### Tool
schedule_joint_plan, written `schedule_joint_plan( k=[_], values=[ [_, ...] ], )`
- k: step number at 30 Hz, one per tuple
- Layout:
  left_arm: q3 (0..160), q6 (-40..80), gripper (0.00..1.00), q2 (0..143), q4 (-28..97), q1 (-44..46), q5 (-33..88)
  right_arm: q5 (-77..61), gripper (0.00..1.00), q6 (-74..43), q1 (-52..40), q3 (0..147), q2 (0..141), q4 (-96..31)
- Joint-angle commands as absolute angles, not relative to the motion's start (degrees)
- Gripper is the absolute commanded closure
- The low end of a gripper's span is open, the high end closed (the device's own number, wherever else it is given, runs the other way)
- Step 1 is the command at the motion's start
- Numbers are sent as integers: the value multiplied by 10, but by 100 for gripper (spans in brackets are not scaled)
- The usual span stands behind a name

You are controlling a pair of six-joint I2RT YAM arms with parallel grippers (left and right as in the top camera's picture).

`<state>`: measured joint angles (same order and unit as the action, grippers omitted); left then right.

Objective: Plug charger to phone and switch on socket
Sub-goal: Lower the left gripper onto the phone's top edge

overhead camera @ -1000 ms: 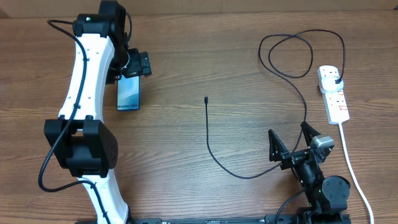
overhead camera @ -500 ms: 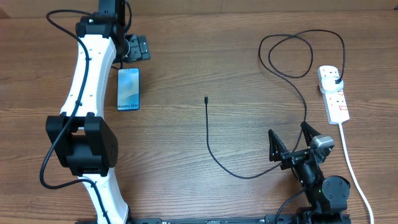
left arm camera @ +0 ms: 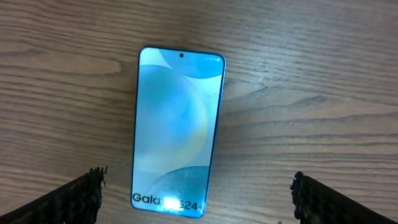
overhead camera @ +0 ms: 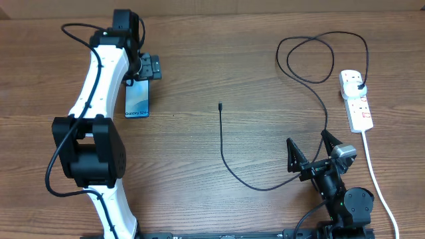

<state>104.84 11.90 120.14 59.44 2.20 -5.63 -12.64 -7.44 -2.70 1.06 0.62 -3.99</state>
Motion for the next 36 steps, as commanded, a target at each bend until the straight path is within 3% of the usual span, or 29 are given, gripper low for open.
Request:
schedule_joint_plan(
  k=[1, 16, 36],
  values=[
    [1024, 112, 0, 1207, 582, 1, -42, -123, 0, -72, -25, 5, 2, -37],
    [1024, 75, 0, 1224, 571, -6, 15, -123, 0, -72, -25, 5, 2, -37],
    [1024, 23, 0, 1294, 576, -8, -21, -123, 0, -72, -25, 5, 2, -37]
  ],
)
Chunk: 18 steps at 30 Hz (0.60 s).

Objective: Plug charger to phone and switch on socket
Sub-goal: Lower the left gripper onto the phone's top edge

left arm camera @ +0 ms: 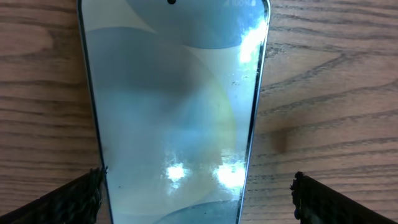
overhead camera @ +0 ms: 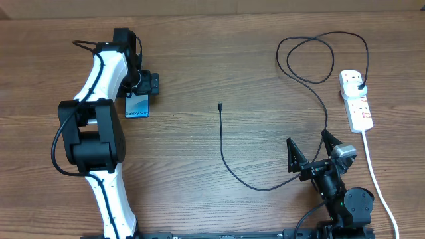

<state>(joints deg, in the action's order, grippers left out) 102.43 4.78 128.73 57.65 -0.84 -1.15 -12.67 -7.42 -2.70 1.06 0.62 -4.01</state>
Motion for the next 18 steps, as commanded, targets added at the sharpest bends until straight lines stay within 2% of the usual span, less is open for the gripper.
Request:
schedule_joint_plan(
  k=[1, 18],
  values=[
    [1024, 20, 0, 1294, 575, -8, -21, -123, 0, -72, -25, 5, 2, -37],
    [1024, 36, 0, 1298, 560, -8, -15, -123, 0, -72, -25, 5, 2, -37]
  ],
)
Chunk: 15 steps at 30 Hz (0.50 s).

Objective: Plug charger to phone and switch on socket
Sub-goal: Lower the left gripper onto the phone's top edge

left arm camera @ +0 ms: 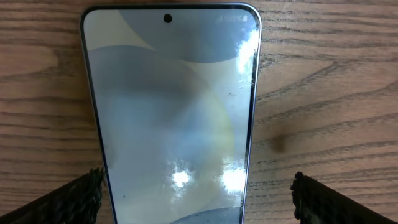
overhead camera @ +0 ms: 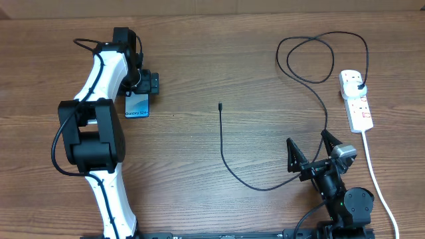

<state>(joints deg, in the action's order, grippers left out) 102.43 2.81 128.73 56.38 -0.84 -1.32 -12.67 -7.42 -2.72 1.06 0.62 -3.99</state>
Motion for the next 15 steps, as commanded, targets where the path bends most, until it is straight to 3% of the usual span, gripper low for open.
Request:
schedule_joint_plan(
  k=[1, 15],
  values=[
    [1024, 39, 0, 1298, 559, -7, -15, -123, 0, -72, -25, 5, 2, -37],
    [1024, 38, 0, 1300, 554, -8, -42, -123, 0, -72, -25, 5, 2, -37]
  ],
)
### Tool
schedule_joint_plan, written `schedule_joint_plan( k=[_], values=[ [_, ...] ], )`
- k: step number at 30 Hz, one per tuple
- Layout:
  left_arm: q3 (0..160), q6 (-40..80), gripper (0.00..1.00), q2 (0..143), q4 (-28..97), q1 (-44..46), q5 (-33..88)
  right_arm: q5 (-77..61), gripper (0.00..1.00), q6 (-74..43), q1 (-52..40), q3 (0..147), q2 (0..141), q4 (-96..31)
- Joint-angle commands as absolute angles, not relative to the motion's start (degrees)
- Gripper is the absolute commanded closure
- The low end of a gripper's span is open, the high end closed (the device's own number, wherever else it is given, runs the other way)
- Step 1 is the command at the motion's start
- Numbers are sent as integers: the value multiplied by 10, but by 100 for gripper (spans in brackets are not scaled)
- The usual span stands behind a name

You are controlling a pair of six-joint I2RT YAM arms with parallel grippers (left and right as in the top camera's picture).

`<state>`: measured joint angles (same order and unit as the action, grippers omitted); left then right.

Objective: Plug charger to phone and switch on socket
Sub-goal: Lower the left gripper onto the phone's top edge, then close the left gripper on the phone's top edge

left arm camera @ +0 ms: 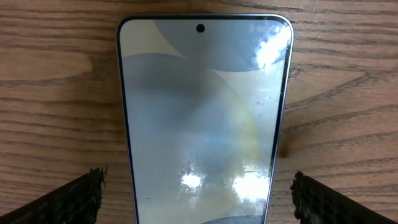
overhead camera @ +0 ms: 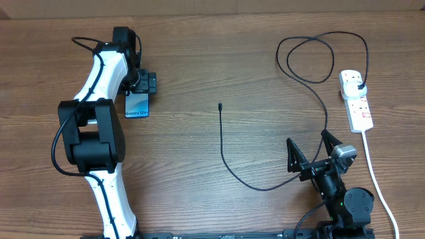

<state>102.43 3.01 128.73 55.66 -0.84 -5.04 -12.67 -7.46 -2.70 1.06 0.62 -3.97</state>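
Note:
The phone [overhead camera: 137, 105] lies face up on the wooden table at the left, screen lit; its "Galaxy" end points to the near edge. My left gripper [overhead camera: 143, 83] hangs low over the phone's camera end. In the left wrist view the phone [left arm camera: 202, 118] fills the middle, and my left gripper [left arm camera: 198, 185] is open with one finger on each side of it, not touching. The black charger cable's loose tip [overhead camera: 220, 105] lies mid-table. My right gripper [overhead camera: 309, 147] stands open at the near right, holding nothing.
The cable [overhead camera: 229, 159] curves from its tip toward the near side, then loops at the far right up to a plug [overhead camera: 359, 83] in the white power strip [overhead camera: 356, 101]. The strip's white lead [overhead camera: 375, 172] runs to the near right edge.
In the left wrist view the phone sits further right and slightly lower, so my left gripper has shifted a little over it. The phone, the cable and the right arm have not moved.
My left gripper first hung open, high over the phone, with almost the whole phone in the wrist view. Then it stood much lower, the phone filling the view between its open fingers. It has since made small shifts and remains open astride the phone.

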Motion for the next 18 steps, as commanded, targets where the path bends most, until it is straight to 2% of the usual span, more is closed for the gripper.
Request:
schedule_joint_plan(
  k=[1, 18],
  values=[
    [1024, 38, 0, 1300, 554, -8, -31, -123, 0, -72, -25, 5, 2, -37],
    [1024, 39, 0, 1336, 548, -28, -9, -123, 0, -72, -25, 5, 2, -37]
  ],
)
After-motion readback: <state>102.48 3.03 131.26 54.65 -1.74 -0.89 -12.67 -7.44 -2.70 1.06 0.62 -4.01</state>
